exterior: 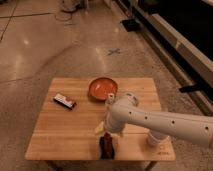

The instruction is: Knock the bottle over

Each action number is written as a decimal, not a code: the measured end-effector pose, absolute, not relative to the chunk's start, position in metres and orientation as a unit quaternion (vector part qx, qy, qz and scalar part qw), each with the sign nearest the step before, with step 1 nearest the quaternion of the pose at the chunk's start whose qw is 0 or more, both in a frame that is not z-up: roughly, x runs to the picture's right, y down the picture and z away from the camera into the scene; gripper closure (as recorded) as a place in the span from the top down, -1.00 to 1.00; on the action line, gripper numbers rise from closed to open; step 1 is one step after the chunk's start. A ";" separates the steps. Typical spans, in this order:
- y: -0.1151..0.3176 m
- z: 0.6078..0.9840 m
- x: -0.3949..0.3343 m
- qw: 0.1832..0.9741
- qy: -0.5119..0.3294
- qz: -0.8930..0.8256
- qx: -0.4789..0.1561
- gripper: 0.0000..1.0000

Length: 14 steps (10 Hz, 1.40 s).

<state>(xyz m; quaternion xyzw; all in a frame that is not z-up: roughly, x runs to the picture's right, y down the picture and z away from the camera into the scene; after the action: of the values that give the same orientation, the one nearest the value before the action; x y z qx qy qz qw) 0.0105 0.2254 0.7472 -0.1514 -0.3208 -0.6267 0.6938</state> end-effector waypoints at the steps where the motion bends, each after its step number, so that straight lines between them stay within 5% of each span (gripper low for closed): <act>1: 0.225 0.747 0.011 0.694 -0.321 -0.627 -0.151 0.60; 14: 0.223 0.750 0.015 0.694 -0.314 -0.629 -0.154 0.60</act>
<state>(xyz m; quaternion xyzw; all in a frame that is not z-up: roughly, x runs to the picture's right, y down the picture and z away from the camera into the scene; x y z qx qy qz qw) 0.0153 0.2229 0.7504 -0.1543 -0.3141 -0.6288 0.6943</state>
